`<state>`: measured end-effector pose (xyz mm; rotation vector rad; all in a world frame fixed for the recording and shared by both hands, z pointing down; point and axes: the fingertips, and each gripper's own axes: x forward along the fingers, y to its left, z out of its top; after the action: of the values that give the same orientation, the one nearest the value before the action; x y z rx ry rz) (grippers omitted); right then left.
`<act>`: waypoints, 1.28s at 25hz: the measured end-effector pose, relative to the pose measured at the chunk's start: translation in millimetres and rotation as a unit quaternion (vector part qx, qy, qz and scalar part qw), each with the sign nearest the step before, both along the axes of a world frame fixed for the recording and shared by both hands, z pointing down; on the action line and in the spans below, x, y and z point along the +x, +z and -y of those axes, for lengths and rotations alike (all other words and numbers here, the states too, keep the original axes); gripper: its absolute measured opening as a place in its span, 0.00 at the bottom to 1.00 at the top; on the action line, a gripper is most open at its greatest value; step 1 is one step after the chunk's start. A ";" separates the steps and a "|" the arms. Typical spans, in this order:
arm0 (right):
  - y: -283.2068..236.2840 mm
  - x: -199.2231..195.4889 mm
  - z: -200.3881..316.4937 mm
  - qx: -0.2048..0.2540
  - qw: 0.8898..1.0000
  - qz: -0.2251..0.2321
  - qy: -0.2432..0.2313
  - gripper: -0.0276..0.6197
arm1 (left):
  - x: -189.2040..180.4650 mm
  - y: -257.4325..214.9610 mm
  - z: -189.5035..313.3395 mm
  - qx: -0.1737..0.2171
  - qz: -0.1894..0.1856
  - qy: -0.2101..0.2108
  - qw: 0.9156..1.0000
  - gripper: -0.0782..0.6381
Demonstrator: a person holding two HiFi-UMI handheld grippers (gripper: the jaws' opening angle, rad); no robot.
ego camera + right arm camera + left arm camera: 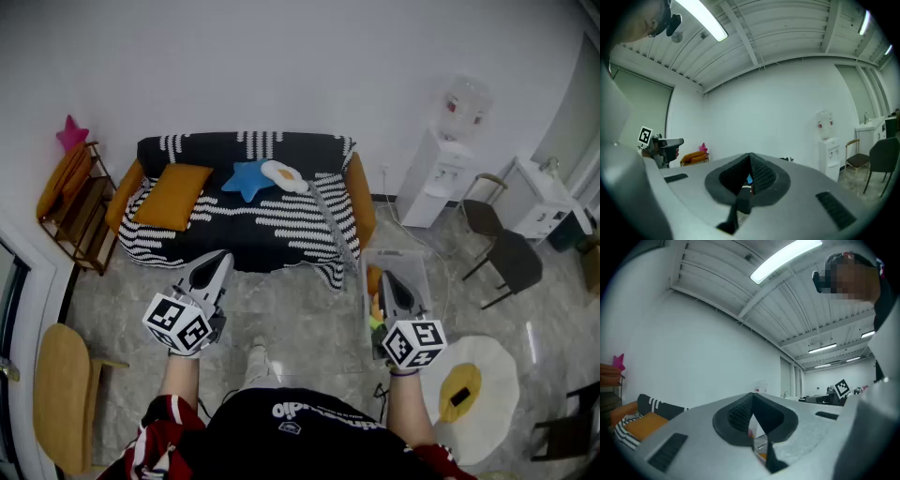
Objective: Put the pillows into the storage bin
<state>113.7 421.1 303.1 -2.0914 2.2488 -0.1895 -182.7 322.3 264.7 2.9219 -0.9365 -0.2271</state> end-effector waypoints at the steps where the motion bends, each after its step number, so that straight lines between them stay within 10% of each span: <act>1: 0.2 -0.7 -0.5 0.000 1.000 0.002 -0.002 0.05 | -0.5 -1.1 -1.5 0.001 0.001 -0.001 1.000 0.11; 32: 9.1 -9.0 59.3 0.000 0.999 -0.042 -0.020 0.05 | 13.5 26.9 31.6 0.001 0.055 -0.041 0.998 0.11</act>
<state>104.8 361.8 312.1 -2.0929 2.3394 -0.1053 -169.2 290.7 291.7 2.9261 -1.0731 -0.0724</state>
